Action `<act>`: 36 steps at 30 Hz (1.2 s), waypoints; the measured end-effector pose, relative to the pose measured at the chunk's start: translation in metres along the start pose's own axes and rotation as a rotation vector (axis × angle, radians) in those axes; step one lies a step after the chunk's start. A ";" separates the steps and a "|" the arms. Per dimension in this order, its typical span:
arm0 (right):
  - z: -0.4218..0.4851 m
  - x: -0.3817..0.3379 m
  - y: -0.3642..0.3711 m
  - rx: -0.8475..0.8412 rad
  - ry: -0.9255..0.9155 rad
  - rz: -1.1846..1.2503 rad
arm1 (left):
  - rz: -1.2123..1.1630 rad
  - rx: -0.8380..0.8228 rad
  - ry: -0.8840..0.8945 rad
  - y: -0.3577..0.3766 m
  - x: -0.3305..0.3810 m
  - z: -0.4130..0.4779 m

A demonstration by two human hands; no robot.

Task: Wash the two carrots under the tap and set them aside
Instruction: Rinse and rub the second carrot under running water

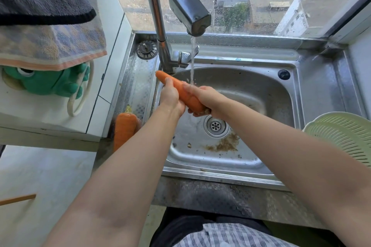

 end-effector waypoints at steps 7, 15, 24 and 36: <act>-0.009 0.003 -0.009 -0.149 0.168 0.054 | 0.077 -0.067 -0.004 0.003 0.000 -0.003; -0.009 0.005 -0.007 -0.101 0.161 0.084 | 0.080 -0.037 -0.002 0.002 -0.002 -0.005; -0.005 0.007 -0.006 -0.021 0.137 0.091 | 0.080 -0.021 -0.012 -0.001 -0.004 -0.007; -0.010 0.009 -0.012 -0.028 0.140 0.059 | 0.081 -0.034 0.002 0.001 -0.005 -0.007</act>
Point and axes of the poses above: each hand's wrist, its own z-axis towards the middle knuckle, its own y-axis out of the palm, x = y × z, the point moved 5 cm from there along z, towards the middle knuckle, and after that the axes turned 9 degrees about x, right-handed, at the moved point
